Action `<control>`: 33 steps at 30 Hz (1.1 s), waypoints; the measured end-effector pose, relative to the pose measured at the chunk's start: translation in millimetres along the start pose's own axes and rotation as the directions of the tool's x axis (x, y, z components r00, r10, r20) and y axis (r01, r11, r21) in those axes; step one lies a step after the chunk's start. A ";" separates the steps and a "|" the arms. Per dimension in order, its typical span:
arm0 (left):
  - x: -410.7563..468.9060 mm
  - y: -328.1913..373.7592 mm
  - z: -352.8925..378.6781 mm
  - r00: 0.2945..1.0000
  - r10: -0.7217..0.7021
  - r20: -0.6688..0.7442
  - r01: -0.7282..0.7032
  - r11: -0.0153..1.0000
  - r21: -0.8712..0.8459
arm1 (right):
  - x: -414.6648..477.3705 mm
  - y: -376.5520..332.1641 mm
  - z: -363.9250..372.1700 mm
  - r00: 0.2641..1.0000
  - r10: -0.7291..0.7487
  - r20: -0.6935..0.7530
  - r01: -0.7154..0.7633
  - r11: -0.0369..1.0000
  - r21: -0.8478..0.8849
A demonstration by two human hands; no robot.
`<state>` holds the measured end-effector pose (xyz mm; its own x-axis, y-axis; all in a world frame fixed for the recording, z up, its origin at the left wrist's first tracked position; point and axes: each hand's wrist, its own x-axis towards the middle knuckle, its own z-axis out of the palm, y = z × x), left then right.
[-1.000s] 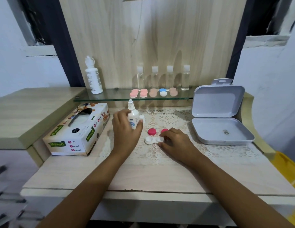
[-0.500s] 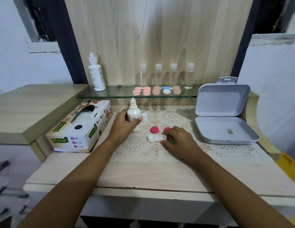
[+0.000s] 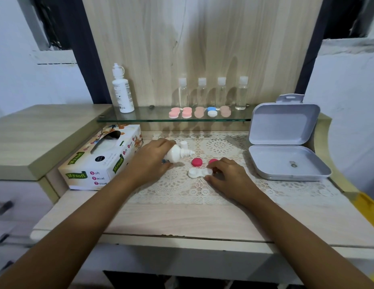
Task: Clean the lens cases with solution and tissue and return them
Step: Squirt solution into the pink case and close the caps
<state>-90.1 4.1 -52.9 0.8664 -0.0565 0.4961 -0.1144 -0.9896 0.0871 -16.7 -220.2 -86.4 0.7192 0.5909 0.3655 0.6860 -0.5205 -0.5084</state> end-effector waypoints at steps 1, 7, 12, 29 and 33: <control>-1.4 -0.4 0.4 0.999 0.039 0.002 -0.039 0.999 0.031 | 0.2 -0.2 0.0 1.000 -0.001 -0.001 0.001 1.000 0.002; -5.6 2.2 1.5 0.979 0.201 0.015 -0.201 0.964 0.176 | -1.2 0.0 -0.2 1.000 -0.010 -0.011 0.010 1.000 0.002; -5.7 0.4 0.6 0.970 0.243 0.004 -0.237 0.946 0.222 | -0.8 0.2 0.4 1.000 -0.010 -0.017 0.010 1.000 0.007; -5.1 -1.4 3.1 0.949 0.307 -0.074 -0.280 0.927 0.248 | -1.8 -0.8 -0.2 1.000 0.007 0.002 -0.006 1.000 -0.016; -4.6 -1.8 4.6 0.950 0.302 -0.076 -0.274 0.928 0.253 | -2.2 -1.0 -0.6 1.000 0.009 0.007 -0.009 1.000 -0.011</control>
<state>-91.7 5.5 -59.3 0.7517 -0.3422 0.5638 -0.2207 -0.9361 -0.2739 -18.9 -221.3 -86.2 0.7246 0.5905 0.3554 0.6808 -0.5327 -0.5028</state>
